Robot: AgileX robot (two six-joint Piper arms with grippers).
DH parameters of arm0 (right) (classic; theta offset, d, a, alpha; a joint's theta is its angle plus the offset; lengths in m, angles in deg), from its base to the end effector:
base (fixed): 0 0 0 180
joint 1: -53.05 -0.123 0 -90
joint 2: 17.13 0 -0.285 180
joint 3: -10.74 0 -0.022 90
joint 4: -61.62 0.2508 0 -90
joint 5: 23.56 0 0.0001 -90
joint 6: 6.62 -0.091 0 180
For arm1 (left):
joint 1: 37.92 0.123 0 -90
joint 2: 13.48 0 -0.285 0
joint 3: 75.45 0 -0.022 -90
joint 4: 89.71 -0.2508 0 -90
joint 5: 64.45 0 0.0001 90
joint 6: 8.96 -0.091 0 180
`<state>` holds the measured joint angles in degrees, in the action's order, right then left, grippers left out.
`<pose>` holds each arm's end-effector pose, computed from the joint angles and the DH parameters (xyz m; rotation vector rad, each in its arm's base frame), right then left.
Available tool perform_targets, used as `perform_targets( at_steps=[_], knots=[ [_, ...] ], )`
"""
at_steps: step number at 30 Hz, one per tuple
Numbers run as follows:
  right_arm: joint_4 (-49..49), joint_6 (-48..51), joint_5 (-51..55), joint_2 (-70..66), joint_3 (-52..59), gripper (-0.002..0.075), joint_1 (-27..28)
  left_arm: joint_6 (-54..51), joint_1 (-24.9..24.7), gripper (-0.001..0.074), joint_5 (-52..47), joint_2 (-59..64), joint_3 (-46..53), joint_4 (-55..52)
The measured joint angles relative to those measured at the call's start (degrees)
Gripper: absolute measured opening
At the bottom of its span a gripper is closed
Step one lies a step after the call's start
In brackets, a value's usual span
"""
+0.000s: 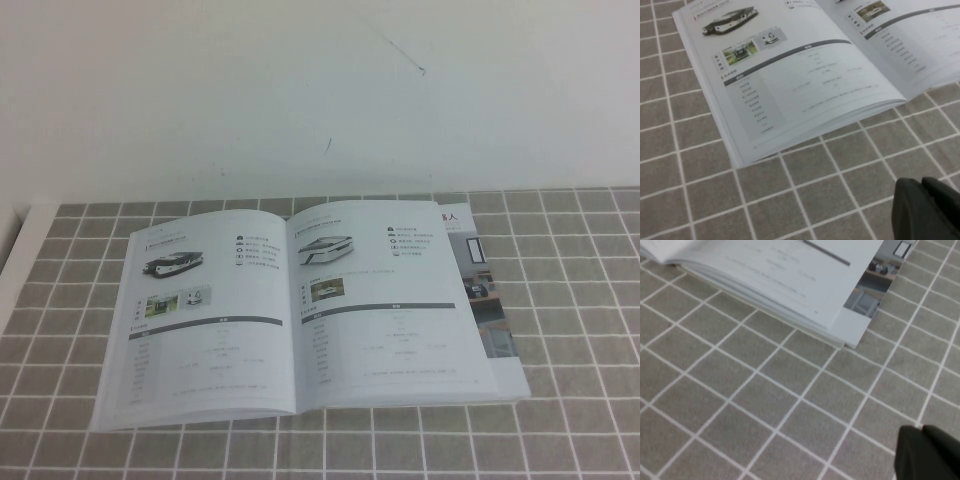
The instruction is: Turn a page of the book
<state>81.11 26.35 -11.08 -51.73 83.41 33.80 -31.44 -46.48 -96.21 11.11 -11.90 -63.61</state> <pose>0.0835 0.0361 0.1872 -0.6354 1.9797 0.1320 0.0656 -0.0312 0.2312 0.2960 2.0266 -0.3336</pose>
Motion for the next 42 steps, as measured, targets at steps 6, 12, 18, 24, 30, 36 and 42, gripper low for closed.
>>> perform_targets(
  at_steps=[6, 12, 18, 24, 30, 36, 42],
  knots=[
    [0.0, 0.0, 2.89, 0.0, 1.58, -0.0001, 0.0, 1.04, 0.0, -0.0004, 2.01, -6.85, 3.72, -6.98],
    [0.0, 0.0, 3.43, 0.0, 1.58, -0.0001, 0.0, 4.57, 0.0, -0.0004, 11.48, -13.61, 11.51, -15.83],
    [0.0, 0.0, 3.57, 0.0, 1.58, -0.0001, 0.0, 17.08, 0.54, -0.0004, 15.02, -17.29, 14.79, -18.68],
    [0.0, 0.0, 3.68, 0.0, 1.58, -0.0001, 0.0, 20.25, 2.92, -0.0004, 13.62, -17.38, 14.79, -19.82],
    [0.0, 0.0, 3.68, 0.0, 1.58, -0.0001, 0.0, 13.4, 3.18, -0.0004, 13.53, -17.51, 14.69, -20.47],
    [0.0, 0.0, 3.68, 0.0, 1.58, -0.0001, 0.0, 11.9, 3.18, -0.0004, 13.36, -17.51, 14.69, -20.13],
    [0.0, 0.0, 3.68, 0.0, 1.58, -0.0001, 0.0, 11.66, 3.18, -0.0004, 13.36, -17.51, 14.69, -20.13]
  ],
)
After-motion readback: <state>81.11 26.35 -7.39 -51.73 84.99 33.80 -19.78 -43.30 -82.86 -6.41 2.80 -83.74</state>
